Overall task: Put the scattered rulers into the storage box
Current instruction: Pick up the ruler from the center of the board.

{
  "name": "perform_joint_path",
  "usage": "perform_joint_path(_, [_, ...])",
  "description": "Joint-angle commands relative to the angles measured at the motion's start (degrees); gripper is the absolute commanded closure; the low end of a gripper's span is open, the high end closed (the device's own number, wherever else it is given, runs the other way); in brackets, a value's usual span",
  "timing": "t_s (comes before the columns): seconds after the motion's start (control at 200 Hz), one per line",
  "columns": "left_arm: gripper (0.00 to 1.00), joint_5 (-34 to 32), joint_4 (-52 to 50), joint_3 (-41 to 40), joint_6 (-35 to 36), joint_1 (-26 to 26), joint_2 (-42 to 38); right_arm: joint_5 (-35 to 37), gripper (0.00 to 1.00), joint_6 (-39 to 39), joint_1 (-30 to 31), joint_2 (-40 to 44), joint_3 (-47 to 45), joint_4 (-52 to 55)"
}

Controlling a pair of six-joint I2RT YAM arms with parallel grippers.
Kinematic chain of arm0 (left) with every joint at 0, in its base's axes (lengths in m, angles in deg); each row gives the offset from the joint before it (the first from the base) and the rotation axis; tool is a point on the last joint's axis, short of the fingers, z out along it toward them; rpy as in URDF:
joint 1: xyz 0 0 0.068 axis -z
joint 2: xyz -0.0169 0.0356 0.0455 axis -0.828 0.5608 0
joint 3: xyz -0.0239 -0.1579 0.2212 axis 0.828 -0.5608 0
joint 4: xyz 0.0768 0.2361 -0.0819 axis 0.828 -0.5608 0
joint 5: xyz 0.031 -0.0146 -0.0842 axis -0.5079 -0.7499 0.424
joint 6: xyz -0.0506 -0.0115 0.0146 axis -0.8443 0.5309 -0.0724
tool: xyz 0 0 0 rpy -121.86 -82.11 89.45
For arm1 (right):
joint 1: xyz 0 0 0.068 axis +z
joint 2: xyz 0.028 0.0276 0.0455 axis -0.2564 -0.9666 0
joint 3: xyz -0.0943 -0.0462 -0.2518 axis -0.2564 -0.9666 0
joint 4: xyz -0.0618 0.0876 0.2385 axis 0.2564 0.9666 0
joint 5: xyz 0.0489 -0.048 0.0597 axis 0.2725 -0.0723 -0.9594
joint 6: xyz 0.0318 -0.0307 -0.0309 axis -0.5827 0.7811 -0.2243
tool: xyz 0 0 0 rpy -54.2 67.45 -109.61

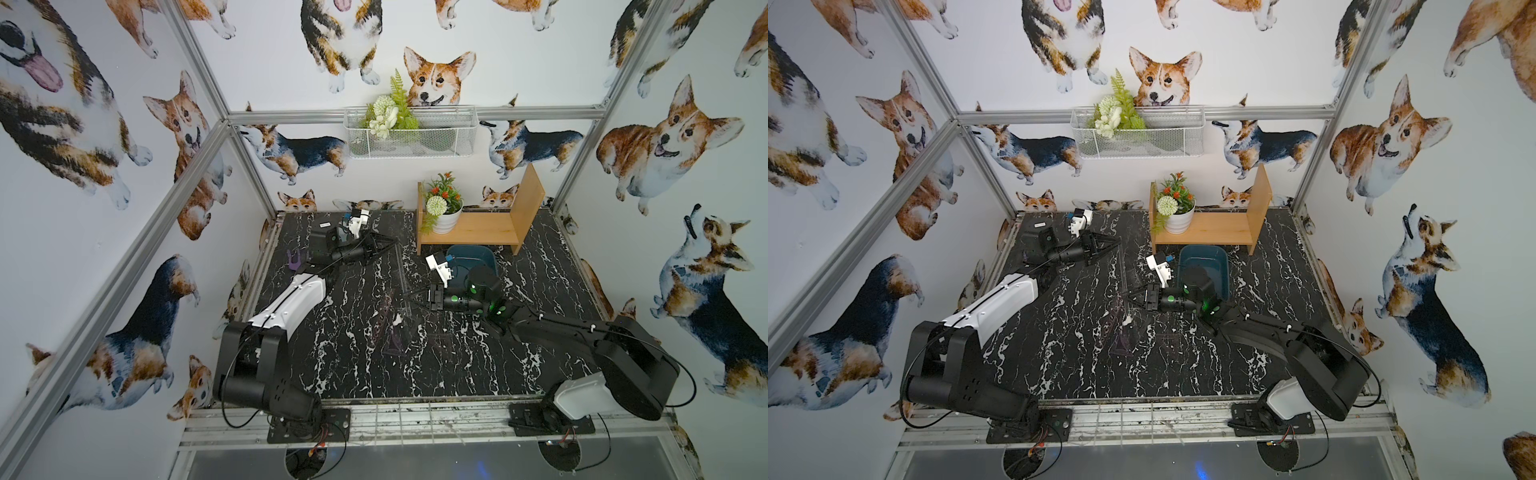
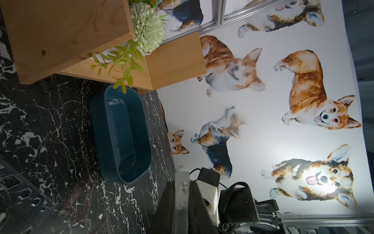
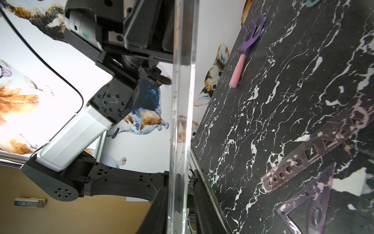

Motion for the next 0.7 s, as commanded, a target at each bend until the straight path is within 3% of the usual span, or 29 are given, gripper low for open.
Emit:
perform_joint_path(0.0, [1.0,1.35,2.96,-0.3,-1.1,0.02,0.14,-0.93,0.76,-0.91,0.17,-0.12,-0.08,-3.89])
perform_joint_path(0.15, [1.0,1.33,3.0,-0.58,-1.01,-0.03,0.31,-1.04,0.88,-0.82,0.1,0.28,-0.17,-3.73])
perform_joint_path(0.25, [0.85,0.84,2.58,-0.51,-0.96,-0.03,0.15,-0.83,1.0,-0.27,0.14,0.71,-0.04,-2.19])
perform_joint_path(0.36, [0.64,-0.52,-0.8,0.54,0.94,-0.11,-0.46,-0.03,1.0,1.96,0.12,1.91,0.64,2.34])
perform_joint_path(0.455, [0.53,-2.18,-5.72,1.8,3.93,-0.33,-1.36,1.69,1.0,5.6,0.1,3.72,1.92,8.83])
perform_joint_path(0.696, [0.49,-8.01,-20.88,5.48,13.35,-1.52,-4.7,10.54,1.0,17.18,-0.81,9.24,6.8,31.88])
